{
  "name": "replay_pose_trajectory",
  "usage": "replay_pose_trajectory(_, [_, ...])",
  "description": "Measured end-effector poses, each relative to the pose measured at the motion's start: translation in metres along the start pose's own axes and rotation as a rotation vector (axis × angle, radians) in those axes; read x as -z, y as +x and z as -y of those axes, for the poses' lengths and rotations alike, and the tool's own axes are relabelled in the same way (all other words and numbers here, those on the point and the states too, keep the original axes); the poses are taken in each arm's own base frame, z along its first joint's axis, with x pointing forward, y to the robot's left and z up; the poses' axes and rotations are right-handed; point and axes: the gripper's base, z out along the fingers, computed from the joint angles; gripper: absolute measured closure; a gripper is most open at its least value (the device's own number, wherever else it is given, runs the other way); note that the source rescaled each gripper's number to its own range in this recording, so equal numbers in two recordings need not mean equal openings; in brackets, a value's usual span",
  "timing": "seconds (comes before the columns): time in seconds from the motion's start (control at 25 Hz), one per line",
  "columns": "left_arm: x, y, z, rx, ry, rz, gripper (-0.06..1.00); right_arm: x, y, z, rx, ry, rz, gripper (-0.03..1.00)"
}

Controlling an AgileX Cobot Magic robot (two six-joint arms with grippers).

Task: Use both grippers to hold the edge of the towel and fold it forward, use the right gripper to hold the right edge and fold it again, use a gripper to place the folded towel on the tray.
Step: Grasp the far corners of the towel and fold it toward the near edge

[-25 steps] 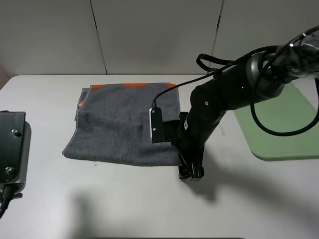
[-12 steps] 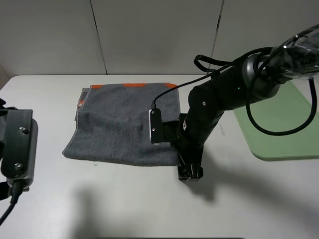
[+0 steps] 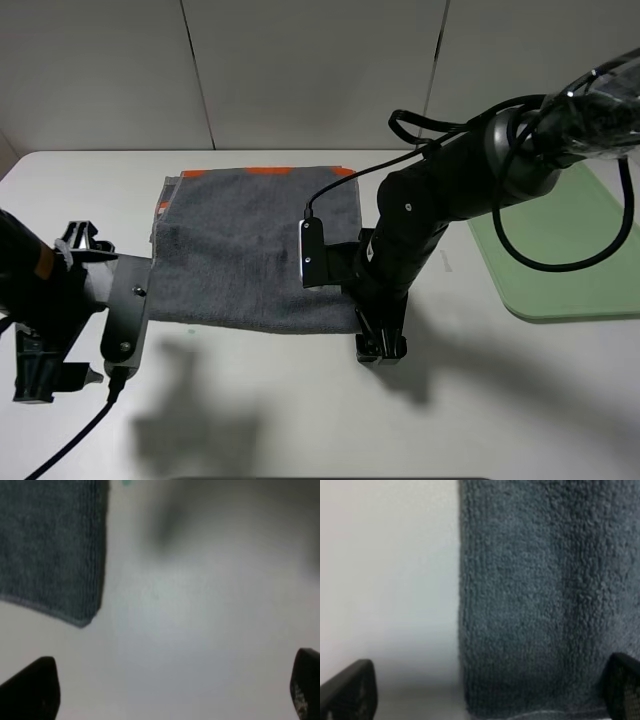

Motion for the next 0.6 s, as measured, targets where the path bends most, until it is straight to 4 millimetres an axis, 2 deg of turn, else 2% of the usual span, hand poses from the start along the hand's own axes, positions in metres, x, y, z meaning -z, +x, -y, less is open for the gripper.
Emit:
replay_pose_trajectory(0.32, [-0.031,-0.01,-0.002,-0.046,0.012,0.035,0.07,0.0,-0.001,-0.001,-0.023,-0.008,0.008,-0.03])
replay_pose_trajectory(0.48, [-0.033,-0.008,-0.005,-0.038,-0.006,0.049,0.08,0.0,-0.001,-0.001,-0.038,-0.014,0.012,-0.03])
replay_pose_trajectory(0.6, [-0.033,0.0,-0.015,0.01,-0.03,0.047,0.12,0.0,-0.001,-0.001,-0.044,-0.016,0.014,-0.03])
